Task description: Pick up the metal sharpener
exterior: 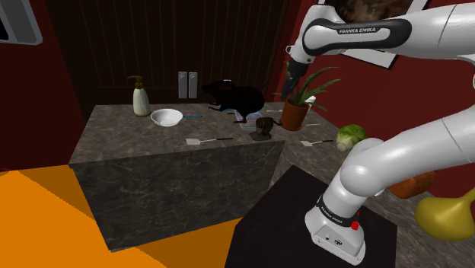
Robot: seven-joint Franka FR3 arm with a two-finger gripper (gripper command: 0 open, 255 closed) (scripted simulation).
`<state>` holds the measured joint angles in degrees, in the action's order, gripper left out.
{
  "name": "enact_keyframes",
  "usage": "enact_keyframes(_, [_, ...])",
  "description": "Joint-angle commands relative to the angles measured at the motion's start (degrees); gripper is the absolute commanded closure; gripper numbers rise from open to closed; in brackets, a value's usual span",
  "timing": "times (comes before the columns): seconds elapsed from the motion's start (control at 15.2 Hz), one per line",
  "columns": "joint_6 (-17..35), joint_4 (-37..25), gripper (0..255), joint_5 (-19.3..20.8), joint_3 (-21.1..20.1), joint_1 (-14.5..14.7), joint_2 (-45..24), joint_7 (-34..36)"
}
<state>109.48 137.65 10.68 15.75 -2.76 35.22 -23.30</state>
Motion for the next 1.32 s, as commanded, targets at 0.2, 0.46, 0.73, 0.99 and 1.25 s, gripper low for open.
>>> enact_keyframes(0.2, [6.78, -0.60, 0, 0.77, 5.86, -0.33, -7.90, -6.27])
enact_keyframes(0.46, [11.65, -2.75, 0, -0.33, 10.43, -0.05, -15.54, -11.81])
enact_keyframes(0.73, [15.99, -6.04, 0, -3.53, 14.71, 0.44, -24.24, -18.28])
enact_keyframes(0.99, [19.36, -10.50, 0, -9.23, 17.95, 0.32, -33.98, -25.93])
enact_keyframes(1.25, [21.26, -16.23, 0, -16.47, 18.77, -1.87, -44.31, -34.00])
